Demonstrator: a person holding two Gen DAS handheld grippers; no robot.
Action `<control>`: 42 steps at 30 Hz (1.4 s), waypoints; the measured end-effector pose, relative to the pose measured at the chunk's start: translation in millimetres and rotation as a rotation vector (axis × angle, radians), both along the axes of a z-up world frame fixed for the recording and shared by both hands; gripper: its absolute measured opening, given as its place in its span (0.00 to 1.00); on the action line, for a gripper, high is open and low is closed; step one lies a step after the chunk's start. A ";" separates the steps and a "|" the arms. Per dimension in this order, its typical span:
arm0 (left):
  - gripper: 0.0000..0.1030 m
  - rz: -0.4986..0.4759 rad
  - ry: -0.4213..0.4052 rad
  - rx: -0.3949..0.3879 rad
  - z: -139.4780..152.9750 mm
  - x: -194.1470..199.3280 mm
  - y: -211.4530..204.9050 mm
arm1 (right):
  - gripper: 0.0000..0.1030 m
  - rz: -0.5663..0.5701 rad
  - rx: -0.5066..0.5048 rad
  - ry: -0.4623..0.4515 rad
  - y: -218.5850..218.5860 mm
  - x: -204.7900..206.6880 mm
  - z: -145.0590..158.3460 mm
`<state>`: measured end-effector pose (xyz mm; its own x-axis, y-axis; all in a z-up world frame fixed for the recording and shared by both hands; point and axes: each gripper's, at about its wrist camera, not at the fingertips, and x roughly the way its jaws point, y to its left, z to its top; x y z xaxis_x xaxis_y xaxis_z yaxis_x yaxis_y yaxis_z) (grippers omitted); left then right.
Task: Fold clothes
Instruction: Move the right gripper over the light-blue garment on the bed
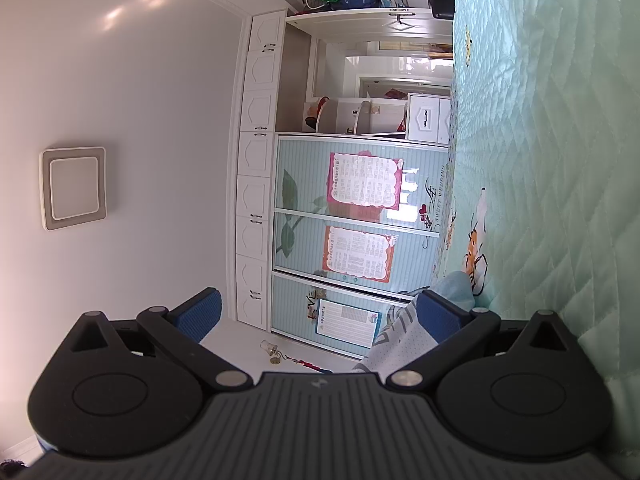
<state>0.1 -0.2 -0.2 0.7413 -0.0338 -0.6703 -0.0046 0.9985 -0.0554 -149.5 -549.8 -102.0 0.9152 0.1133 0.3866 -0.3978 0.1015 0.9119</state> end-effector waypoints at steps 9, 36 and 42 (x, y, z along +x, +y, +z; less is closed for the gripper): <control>1.00 0.025 -0.005 0.020 -0.3 -3.5 -3.2 | 1.00 0.001 -0.001 0.002 -0.9 -2.0 2.8; 1.00 -0.053 0.016 -0.030 7.3 -105.3 14.6 | 1.00 0.024 -0.519 0.460 113.5 -62.6 75.9; 1.00 -0.056 -0.013 -0.072 7.1 -103.2 28.4 | 1.00 0.000 -0.951 0.558 185.7 -40.5 145.3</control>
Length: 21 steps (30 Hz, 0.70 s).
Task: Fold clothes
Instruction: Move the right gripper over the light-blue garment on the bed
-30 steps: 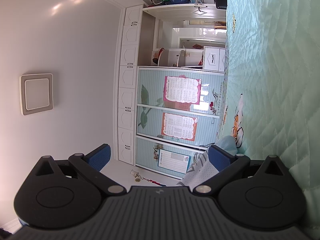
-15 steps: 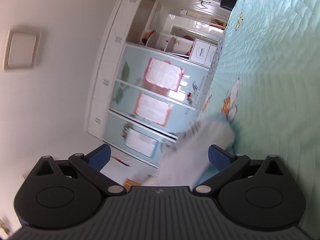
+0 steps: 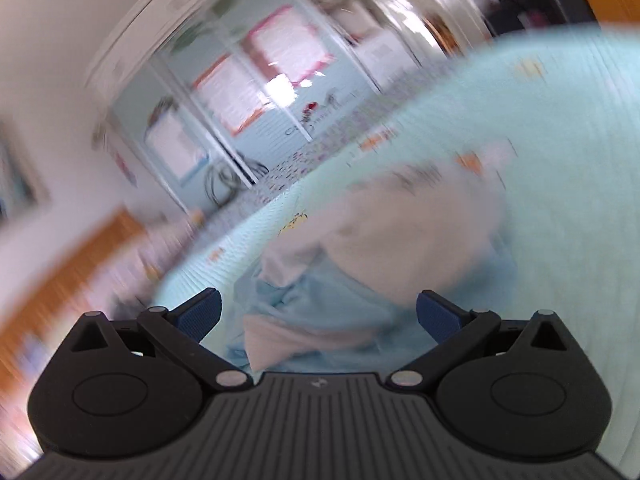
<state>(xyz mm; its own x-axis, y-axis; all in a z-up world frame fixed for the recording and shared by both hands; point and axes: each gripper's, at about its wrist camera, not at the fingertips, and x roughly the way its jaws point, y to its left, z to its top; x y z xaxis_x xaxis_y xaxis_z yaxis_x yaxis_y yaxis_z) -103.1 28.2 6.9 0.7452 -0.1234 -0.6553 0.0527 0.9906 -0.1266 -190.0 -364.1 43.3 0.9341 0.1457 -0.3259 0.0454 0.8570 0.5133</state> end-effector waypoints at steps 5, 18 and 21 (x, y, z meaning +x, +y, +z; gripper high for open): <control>1.00 0.029 -0.044 0.015 4.7 8.7 15.9 | 1.00 0.011 -0.493 -0.021 64.2 46.3 36.0; 1.00 0.046 -0.024 0.064 0.0 17.5 33.9 | 1.00 0.210 -1.157 0.336 150.5 182.0 -9.0; 1.00 0.035 -0.020 0.089 -1.5 15.2 31.9 | 1.00 0.215 -1.041 0.400 143.6 197.0 -15.4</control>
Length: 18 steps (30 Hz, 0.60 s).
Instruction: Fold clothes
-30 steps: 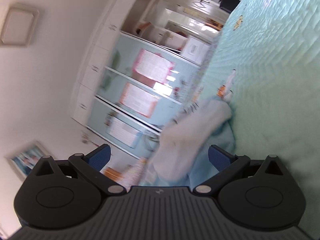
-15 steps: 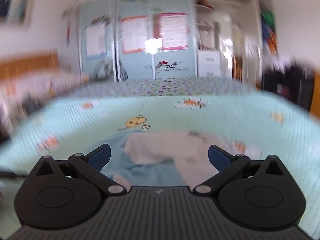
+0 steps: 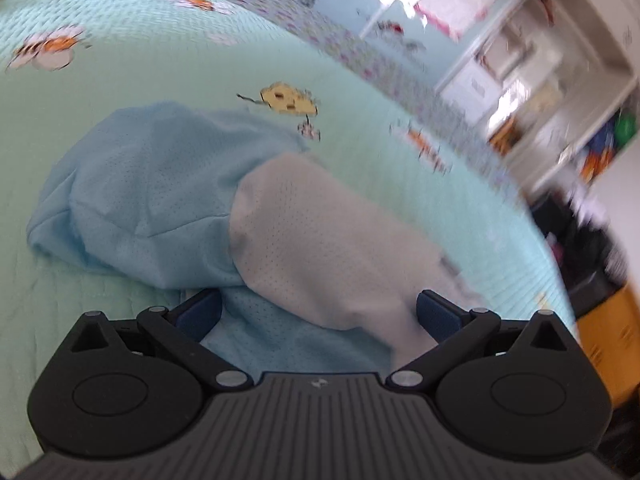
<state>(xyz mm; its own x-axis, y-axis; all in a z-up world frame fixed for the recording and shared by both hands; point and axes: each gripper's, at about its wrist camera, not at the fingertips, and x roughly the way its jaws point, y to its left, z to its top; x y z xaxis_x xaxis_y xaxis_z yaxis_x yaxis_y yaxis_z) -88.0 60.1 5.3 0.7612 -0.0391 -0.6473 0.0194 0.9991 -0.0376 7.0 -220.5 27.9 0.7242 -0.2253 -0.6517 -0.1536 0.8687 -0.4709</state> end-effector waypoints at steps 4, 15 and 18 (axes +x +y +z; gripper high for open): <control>1.00 -0.025 -0.001 0.018 -1.4 -4.5 0.6 | 1.00 -0.088 0.165 -0.002 -11.0 -1.5 -13.4; 1.00 -0.016 -0.005 0.003 -3.3 -6.9 2.5 | 0.46 -0.074 0.302 -0.099 2.6 -10.7 -22.9; 1.00 -0.011 -0.008 0.003 -3.9 -7.6 2.2 | 0.36 -0.067 0.404 -0.119 -2.1 -15.3 -11.7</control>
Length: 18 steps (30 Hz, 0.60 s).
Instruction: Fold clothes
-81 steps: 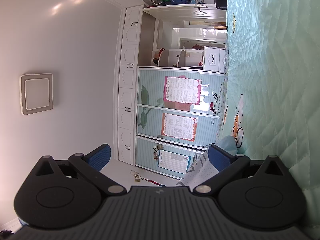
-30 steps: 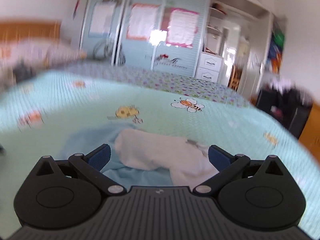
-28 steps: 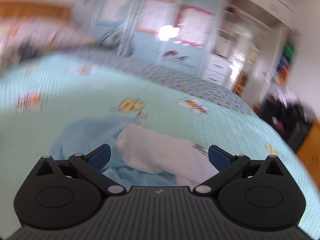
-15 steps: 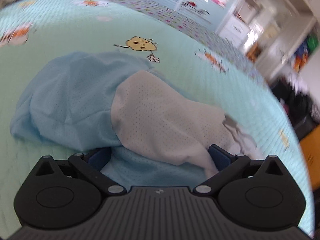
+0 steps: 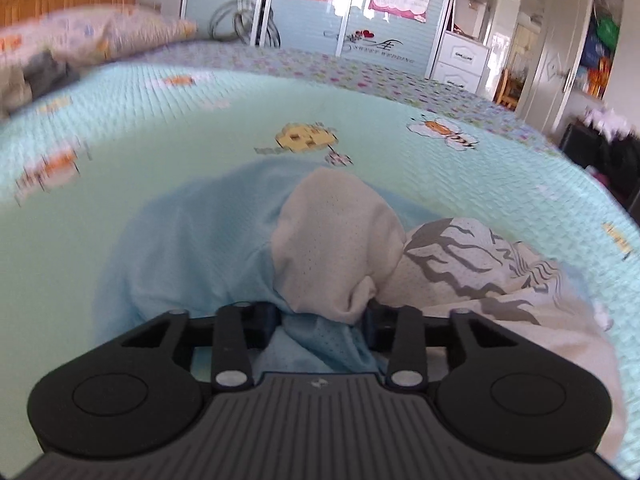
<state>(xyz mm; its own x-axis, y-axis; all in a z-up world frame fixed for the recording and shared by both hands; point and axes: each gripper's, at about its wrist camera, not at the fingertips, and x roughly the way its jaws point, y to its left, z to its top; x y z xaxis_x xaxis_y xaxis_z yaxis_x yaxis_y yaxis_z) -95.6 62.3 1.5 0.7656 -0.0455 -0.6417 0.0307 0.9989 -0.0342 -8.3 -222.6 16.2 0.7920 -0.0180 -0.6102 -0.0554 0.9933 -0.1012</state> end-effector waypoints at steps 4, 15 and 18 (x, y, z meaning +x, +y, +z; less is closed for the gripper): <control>1.00 0.009 -0.007 -0.008 -0.8 -1.4 1.0 | 0.20 0.031 0.228 -0.034 -0.4 -7.7 23.9; 1.00 0.039 -0.016 -0.004 -2.4 -4.6 0.5 | 0.22 0.178 0.544 -0.167 13.7 -65.1 107.7; 1.00 0.043 -0.014 -0.006 -2.2 -4.6 1.3 | 0.40 0.142 0.521 -0.178 1.9 -84.4 108.3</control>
<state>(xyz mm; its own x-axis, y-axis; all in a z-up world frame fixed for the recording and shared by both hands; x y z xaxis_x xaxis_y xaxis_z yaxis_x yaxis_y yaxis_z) -100.2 63.6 -0.7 0.7756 -0.0158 -0.6310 -0.0118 0.9991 -0.0396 -92.7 -220.7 124.5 0.8564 0.3637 -0.3666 -0.2189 0.8987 0.3801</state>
